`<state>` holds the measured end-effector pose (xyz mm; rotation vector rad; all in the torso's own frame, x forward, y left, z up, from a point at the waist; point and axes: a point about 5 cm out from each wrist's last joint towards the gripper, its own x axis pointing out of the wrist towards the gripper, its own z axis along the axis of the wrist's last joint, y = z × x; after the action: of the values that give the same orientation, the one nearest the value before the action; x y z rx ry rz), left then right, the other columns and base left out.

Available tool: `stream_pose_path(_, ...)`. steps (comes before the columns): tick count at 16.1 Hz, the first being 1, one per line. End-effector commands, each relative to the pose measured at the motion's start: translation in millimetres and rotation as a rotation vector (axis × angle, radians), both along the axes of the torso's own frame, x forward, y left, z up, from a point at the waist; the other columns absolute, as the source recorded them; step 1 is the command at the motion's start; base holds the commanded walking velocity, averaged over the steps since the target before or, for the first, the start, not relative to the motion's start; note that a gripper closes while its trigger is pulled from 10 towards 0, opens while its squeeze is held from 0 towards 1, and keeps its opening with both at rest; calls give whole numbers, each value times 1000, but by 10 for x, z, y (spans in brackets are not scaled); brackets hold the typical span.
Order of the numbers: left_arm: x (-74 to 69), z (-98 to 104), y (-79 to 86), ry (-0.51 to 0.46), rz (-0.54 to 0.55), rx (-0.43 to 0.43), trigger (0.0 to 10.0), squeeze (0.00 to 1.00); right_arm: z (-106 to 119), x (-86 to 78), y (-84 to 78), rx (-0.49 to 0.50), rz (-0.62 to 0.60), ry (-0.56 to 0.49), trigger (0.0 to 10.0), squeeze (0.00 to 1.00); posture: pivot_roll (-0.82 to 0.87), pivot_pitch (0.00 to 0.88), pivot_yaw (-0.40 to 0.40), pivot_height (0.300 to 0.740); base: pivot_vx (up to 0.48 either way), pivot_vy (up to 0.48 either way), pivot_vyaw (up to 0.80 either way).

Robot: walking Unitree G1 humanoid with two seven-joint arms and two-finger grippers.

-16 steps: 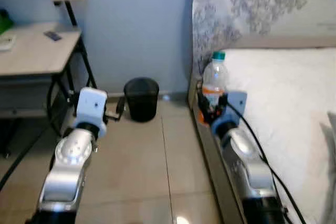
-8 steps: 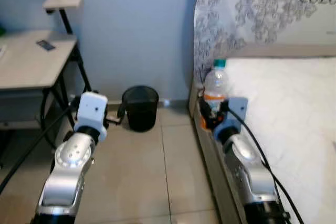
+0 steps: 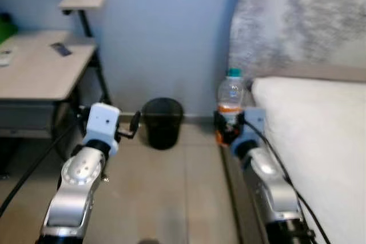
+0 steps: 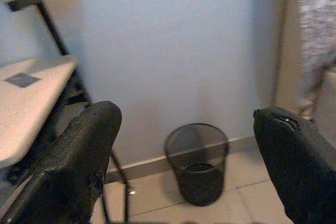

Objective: Clean up the room

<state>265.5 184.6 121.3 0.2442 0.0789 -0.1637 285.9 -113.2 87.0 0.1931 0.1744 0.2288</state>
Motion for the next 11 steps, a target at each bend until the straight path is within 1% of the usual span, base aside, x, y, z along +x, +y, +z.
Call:
stream_pose_path(1,7,16,-76,-9,-30,-1,10000,39,15,-5,-86,9,-19,-4,10000,0,96,0,6,740,368,0,0)
stream_pose_path(3,4,17,-86,-10,-37,2,10000,35,14,-19,-56,27,-4,2,10000,0,95,0,7,740,368,0,0)
stream_pose_path(11,16,34,-96,-13,-44,4,10000,35,6,-29,-58,19,-2,4,10000,0,97,0,13,740,344,0,0)
